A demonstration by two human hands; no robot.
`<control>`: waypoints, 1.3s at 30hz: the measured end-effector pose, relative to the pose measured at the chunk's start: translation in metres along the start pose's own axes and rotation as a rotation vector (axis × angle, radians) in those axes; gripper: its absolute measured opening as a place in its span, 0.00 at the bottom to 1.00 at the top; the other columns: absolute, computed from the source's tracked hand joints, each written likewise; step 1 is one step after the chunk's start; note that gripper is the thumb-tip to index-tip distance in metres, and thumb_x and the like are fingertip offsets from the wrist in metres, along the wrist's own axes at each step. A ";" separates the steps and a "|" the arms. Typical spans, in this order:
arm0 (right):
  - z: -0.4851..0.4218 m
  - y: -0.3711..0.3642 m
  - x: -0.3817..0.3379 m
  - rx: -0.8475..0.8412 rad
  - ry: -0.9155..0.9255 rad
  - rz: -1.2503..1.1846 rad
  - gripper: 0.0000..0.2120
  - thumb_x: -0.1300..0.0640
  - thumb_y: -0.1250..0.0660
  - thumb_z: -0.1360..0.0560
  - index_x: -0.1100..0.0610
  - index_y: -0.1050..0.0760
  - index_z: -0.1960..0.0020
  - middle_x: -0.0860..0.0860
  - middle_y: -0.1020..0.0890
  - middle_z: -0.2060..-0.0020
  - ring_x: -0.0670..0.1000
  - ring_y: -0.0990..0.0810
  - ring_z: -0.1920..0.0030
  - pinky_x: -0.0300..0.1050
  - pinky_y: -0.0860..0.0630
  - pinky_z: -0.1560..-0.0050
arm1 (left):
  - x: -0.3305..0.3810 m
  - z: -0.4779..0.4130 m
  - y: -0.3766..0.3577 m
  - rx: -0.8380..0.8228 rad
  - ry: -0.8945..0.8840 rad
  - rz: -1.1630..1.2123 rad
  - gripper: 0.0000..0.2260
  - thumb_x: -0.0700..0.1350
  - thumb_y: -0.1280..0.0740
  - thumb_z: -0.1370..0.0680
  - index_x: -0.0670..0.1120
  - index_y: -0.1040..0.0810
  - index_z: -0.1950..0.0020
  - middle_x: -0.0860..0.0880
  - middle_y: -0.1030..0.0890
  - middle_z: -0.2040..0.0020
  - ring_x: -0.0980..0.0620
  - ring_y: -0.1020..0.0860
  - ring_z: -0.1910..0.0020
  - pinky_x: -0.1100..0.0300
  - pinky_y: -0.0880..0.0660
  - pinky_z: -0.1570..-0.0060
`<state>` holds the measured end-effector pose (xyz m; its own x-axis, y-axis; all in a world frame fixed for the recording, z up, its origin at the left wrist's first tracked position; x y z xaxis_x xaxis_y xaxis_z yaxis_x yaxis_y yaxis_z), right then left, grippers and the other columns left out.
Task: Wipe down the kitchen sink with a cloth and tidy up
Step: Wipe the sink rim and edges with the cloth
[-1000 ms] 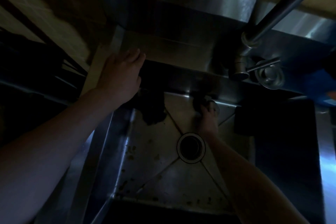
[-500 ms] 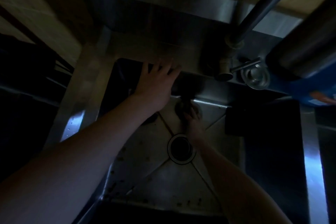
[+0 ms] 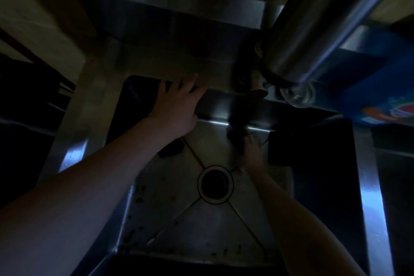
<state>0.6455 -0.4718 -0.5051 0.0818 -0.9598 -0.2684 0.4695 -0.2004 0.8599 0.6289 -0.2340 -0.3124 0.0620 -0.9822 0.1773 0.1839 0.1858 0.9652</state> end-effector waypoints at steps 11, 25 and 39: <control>0.013 0.007 0.016 0.115 -0.055 -0.296 0.22 0.73 0.37 0.32 0.65 0.26 0.39 0.64 0.29 0.35 0.63 0.30 0.34 0.50 0.33 0.33 | -0.001 0.002 -0.001 -0.026 -0.027 -0.016 0.33 0.45 0.36 0.25 0.54 0.48 0.24 0.47 0.50 0.22 0.43 0.48 0.25 0.39 0.48 0.30; 0.101 -0.080 -0.090 -0.408 0.299 0.162 0.30 0.65 0.44 0.23 0.47 0.45 0.24 0.50 0.53 0.22 0.63 0.53 0.23 0.57 0.45 0.25 | -0.078 0.105 0.000 0.095 0.125 -0.014 0.30 0.42 0.33 0.29 0.51 0.37 0.28 0.43 0.44 0.24 0.41 0.43 0.27 0.40 0.44 0.33; 0.132 -0.096 -0.119 -0.326 0.582 0.392 0.24 0.64 0.48 0.21 0.51 0.40 0.25 0.50 0.50 0.22 0.61 0.56 0.23 0.56 0.47 0.24 | -0.111 0.178 0.005 0.086 0.265 -0.041 0.27 0.46 0.38 0.26 0.51 0.37 0.27 0.45 0.43 0.24 0.42 0.41 0.28 0.40 0.46 0.32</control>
<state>0.4748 -0.3641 -0.4983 0.7023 -0.6725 -0.2334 0.5387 0.2877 0.7919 0.4485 -0.1284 -0.2928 0.3125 -0.9455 0.0918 0.1084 0.1315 0.9854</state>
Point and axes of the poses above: each hand's wrist, its own z-axis away from the middle knuckle, its own y-axis out of the back of the hand, x = y × z, the point moved 6 cm from there along -z, towards the middle knuckle
